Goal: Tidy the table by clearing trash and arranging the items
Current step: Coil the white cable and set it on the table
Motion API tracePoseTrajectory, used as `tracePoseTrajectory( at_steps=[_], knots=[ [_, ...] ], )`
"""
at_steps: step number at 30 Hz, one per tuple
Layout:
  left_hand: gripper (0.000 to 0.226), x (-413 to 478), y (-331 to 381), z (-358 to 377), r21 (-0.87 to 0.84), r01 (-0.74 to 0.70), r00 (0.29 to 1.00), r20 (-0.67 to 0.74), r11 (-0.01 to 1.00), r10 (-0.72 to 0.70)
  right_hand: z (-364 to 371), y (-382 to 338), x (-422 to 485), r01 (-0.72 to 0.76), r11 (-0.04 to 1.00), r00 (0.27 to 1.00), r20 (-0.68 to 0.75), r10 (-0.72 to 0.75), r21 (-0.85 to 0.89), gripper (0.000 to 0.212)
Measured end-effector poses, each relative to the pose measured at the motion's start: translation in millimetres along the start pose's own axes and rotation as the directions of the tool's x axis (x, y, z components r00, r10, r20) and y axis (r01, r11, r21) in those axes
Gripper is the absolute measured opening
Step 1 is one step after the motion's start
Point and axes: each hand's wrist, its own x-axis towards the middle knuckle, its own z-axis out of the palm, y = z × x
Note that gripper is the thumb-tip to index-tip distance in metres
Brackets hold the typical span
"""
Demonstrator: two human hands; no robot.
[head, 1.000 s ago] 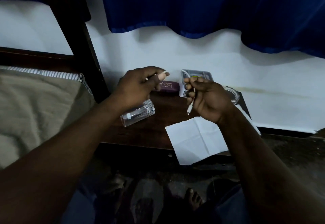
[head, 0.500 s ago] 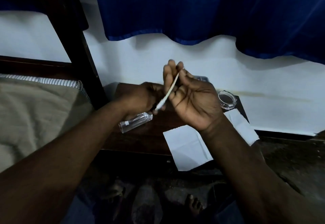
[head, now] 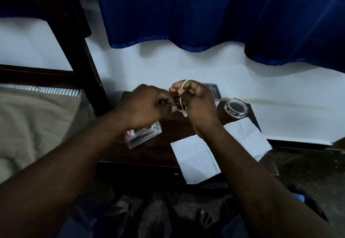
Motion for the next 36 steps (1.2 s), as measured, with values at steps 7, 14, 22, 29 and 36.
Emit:
tracePoseTrajectory(
  at_steps=[7,14,22,29,36],
  knots=[
    [0.013,5,-11,-14,-0.118,0.000,0.999,0.034,0.993,0.004,7,18,5,0.002,0.960,0.990,0.136,0.037,-0.279,0.029],
    [0.086,-6,-26,55,0.436,0.169,0.910,0.275,0.884,-0.309,1,45,1,-0.024,0.644,0.889,0.278,0.363,-0.764,0.018],
    [0.035,3,-24,93,0.674,0.380,0.777,0.139,0.633,-0.614,9,65,-10,0.098,0.447,0.699,0.381,0.605,-0.889,0.033],
    [0.036,22,-51,92,0.628,0.229,0.944,0.043,0.744,-0.327,-5,67,1,0.213,0.455,0.796,0.423,0.432,-0.865,0.020],
    [0.051,50,-42,100,0.554,0.070,0.992,0.048,0.830,-0.116,-26,71,18,0.318,0.400,0.857,0.441,0.266,-0.860,0.022]
  ],
)
